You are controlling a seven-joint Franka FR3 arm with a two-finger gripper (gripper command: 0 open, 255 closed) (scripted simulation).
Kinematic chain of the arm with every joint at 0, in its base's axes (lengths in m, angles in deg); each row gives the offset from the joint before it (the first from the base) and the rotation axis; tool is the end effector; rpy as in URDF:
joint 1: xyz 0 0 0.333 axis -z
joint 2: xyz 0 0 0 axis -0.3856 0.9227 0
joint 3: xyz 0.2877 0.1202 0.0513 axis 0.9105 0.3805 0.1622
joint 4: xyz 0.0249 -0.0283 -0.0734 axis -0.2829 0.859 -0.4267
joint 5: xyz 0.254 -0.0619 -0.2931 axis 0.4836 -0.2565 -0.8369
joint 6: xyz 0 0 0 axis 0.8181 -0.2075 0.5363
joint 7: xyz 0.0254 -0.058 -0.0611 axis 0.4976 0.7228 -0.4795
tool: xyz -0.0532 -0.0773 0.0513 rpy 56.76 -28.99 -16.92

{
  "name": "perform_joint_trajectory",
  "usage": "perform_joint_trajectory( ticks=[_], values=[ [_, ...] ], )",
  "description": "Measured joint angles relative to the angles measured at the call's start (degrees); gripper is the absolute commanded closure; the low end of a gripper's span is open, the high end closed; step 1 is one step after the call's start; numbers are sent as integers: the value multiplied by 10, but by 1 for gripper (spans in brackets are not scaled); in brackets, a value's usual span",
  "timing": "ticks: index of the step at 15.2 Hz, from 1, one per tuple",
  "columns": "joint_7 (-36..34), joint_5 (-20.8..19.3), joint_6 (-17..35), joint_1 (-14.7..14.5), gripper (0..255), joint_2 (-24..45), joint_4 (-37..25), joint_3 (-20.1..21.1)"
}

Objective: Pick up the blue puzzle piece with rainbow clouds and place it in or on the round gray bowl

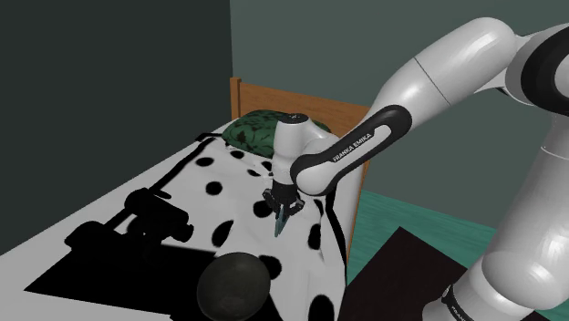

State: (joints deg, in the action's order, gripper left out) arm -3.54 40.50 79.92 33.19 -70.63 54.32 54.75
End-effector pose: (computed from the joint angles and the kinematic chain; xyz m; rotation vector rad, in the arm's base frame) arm 0.4976 0.1696 0.2811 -2.6585 1.6450 -0.0571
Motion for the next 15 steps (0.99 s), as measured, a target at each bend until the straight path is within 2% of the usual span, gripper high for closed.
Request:
perform_joint_trajectory(
  ticks=[15],
  values=[
    [53,73,-101,11,255,-85,-30,14]
  ],
)
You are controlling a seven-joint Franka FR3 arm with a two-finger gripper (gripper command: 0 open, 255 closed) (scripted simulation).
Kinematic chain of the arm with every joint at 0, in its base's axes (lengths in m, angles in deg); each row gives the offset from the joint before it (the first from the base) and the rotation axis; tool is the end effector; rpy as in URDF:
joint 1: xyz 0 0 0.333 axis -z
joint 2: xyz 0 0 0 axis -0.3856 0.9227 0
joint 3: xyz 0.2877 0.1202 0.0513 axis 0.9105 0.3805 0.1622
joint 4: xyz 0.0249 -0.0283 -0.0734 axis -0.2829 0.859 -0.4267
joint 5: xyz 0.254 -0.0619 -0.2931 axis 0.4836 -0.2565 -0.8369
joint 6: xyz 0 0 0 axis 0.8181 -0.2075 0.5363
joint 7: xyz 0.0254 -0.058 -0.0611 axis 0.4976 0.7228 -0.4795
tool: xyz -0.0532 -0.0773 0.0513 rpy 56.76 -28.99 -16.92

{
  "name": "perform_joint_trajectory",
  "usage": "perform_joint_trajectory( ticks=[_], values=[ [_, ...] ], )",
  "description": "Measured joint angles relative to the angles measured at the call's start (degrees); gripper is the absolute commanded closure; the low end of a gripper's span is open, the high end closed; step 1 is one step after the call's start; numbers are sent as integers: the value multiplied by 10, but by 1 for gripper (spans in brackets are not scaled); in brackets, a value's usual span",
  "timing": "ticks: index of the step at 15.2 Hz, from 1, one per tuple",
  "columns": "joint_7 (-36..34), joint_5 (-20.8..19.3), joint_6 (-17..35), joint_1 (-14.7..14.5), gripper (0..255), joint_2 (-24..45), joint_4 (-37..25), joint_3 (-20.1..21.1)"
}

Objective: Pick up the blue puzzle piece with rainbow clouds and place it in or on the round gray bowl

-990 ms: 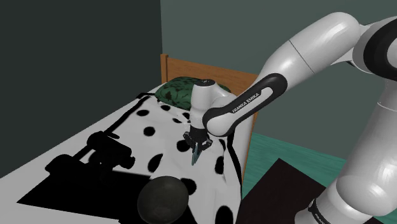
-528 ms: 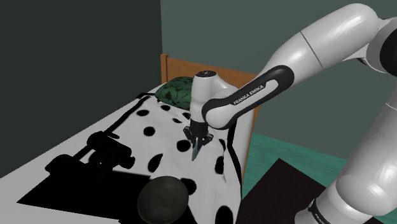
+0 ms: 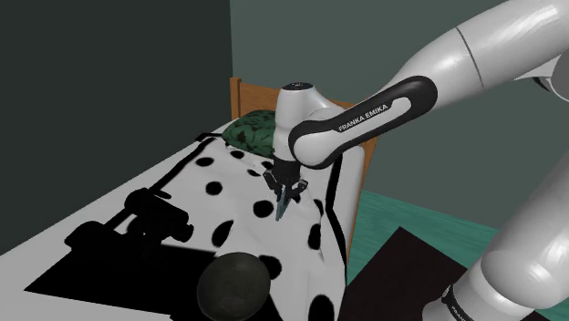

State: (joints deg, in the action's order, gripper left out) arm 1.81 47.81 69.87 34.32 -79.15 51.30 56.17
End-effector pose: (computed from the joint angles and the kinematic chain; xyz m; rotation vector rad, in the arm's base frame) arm 0.4984 0.1694 0.3557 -2.6574 1.6442 -0.0585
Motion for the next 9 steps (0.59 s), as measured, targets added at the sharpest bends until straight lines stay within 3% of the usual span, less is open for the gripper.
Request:
perform_joint_trajectory(
  ticks=[9],
  values=[
    [19,26,-63,1,255,-38,-31,-1]
  ],
)
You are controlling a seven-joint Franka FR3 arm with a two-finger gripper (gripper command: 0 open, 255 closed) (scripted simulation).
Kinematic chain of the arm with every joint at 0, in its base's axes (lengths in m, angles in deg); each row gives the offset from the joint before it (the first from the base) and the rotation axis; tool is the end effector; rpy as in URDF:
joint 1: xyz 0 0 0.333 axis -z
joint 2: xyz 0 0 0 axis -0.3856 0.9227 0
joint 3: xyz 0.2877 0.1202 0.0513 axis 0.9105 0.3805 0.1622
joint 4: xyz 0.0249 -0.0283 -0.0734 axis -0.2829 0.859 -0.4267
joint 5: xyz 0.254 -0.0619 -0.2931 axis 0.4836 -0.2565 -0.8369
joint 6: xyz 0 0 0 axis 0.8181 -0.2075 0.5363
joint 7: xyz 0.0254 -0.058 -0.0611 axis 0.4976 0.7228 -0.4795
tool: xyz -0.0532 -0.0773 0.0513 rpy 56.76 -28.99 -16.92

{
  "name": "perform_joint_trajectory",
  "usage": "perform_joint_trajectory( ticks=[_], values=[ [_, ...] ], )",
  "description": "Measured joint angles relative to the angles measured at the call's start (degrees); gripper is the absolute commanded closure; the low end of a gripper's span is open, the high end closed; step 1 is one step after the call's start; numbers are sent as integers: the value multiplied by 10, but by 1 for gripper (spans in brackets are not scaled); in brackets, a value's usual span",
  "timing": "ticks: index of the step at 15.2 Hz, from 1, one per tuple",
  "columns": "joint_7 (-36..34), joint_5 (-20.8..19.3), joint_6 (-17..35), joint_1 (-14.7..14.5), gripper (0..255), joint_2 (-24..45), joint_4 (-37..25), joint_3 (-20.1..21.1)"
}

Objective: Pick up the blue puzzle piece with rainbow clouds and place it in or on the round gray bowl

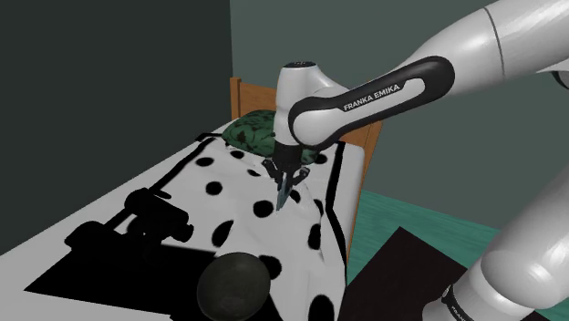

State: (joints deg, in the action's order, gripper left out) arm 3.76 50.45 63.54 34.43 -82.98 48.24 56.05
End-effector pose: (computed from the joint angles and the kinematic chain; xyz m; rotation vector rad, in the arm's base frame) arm 0.4988 0.1699 0.3997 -2.6574 1.6442 -0.0585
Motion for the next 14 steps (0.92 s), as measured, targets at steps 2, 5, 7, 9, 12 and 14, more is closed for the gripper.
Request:
perform_joint_trajectory(
  ticks=[2,5,7,9,12,14],
  values=[
    [-17,2,-6,-9,255,-3,-3,10],
    [-54,2,-14,-26,255,-5,-10,29],
    [-85,-2,-24,-40,255,1,-23,45],
    [-118,-8,-29,-54,255,8,-33,61],
    [-167,-19,-38,-75,255,22,-53,83],
    [-201,-29,-48,-90,255,35,-72,98]
  ],
)
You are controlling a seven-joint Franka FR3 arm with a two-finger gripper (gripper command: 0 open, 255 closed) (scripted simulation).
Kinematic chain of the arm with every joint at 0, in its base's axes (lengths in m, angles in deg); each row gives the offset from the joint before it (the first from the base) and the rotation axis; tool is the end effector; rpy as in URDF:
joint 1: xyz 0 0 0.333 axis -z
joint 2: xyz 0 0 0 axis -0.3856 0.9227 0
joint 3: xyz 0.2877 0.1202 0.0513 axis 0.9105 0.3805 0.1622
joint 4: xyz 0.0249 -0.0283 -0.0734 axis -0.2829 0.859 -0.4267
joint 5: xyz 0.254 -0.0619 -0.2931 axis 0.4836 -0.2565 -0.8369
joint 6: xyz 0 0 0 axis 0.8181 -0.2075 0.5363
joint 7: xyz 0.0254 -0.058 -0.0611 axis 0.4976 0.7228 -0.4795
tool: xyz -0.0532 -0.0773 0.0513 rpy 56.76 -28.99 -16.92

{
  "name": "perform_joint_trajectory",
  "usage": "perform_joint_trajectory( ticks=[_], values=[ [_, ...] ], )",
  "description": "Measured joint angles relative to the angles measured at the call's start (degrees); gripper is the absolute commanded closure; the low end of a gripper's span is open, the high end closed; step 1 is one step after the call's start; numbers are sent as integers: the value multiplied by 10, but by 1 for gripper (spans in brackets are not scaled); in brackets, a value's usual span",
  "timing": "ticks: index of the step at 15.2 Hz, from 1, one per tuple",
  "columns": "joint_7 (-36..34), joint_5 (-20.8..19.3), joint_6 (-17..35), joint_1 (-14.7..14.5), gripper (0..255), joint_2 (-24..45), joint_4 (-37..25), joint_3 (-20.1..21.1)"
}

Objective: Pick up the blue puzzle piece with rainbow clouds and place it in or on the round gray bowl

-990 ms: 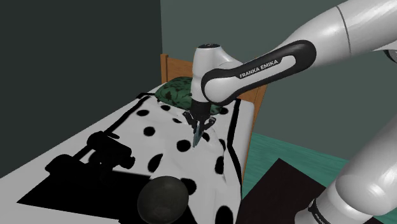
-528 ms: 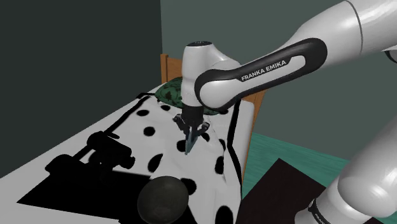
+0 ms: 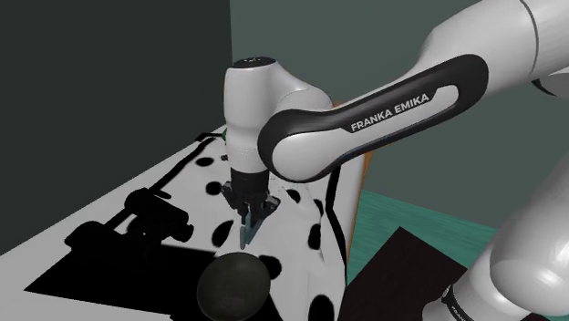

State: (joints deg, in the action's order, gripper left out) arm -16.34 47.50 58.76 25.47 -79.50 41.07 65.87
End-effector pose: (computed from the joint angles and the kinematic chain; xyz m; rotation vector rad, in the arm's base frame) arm 0.4403 0.3330 0.4226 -2.6601 1.6400 -0.0577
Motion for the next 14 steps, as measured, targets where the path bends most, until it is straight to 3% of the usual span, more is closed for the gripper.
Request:
perform_joint_trajectory(
  ticks=[6,14],
  values=[
    [-106,-51,-29,-52,255,62,-69,34],
    [-141,-87,16,-67,255,101,-49,30]
  ],
)
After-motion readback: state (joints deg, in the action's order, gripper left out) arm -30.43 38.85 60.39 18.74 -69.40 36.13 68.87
